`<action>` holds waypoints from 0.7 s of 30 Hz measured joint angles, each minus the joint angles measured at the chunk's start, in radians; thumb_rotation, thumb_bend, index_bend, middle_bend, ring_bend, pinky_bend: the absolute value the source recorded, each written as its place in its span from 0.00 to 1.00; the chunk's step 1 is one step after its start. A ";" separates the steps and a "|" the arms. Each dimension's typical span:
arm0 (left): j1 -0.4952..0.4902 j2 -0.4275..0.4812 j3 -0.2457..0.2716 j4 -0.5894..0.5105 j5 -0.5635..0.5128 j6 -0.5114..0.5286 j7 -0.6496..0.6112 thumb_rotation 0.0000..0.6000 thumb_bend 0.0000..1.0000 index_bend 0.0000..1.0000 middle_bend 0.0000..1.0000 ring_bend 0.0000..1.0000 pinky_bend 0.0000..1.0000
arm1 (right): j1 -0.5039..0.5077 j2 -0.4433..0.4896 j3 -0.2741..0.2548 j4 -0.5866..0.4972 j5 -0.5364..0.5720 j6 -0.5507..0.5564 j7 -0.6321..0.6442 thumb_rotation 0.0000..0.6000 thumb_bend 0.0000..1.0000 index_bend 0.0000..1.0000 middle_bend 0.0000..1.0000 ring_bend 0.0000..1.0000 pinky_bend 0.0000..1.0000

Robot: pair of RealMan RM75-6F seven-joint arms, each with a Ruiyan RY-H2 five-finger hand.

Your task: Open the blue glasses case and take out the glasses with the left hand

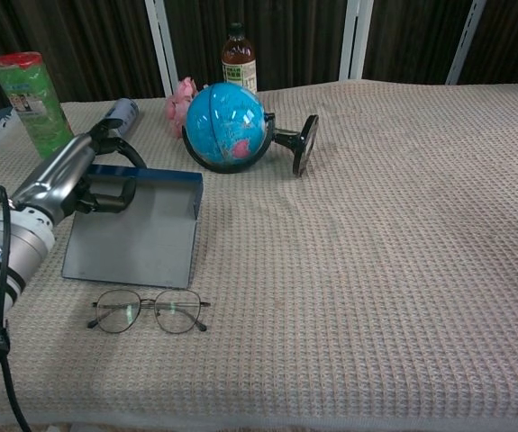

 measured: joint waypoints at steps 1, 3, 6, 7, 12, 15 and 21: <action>-0.008 0.002 -0.012 0.008 -0.014 -0.016 0.004 1.00 0.56 0.51 0.00 0.00 0.00 | 0.001 0.000 0.000 -0.001 0.000 -0.001 0.000 1.00 0.18 0.00 0.00 0.00 0.00; -0.021 0.004 -0.029 0.023 -0.039 -0.041 0.013 1.00 0.56 0.49 0.00 0.00 0.00 | 0.001 0.001 0.001 -0.002 0.001 0.000 0.000 1.00 0.18 0.00 0.00 0.00 0.00; -0.038 0.005 -0.050 0.054 -0.084 -0.086 0.035 1.00 0.56 0.44 0.00 0.00 0.00 | 0.000 0.001 0.004 -0.004 0.007 0.001 0.001 1.00 0.18 0.00 0.00 0.00 0.00; -0.045 0.004 -0.057 0.070 -0.102 -0.102 0.046 1.00 0.55 0.43 0.00 0.00 0.00 | 0.000 0.002 0.005 -0.004 0.009 0.002 0.002 1.00 0.18 0.00 0.00 0.00 0.00; -0.060 0.002 -0.069 0.112 -0.169 -0.167 0.106 1.00 0.53 0.30 0.00 0.00 0.00 | 0.000 0.002 0.005 -0.001 0.010 0.000 0.005 1.00 0.18 0.00 0.00 0.00 0.00; -0.061 0.013 -0.067 0.104 -0.210 -0.205 0.156 1.00 0.53 0.14 0.00 0.00 0.00 | 0.000 0.002 0.003 0.000 0.007 0.000 0.006 1.00 0.18 0.00 0.00 0.00 0.00; -0.045 0.065 -0.043 0.009 -0.238 -0.226 0.215 1.00 0.49 0.00 0.00 0.00 0.00 | -0.001 0.004 0.005 -0.004 0.007 0.003 0.006 1.00 0.18 0.00 0.00 0.00 0.00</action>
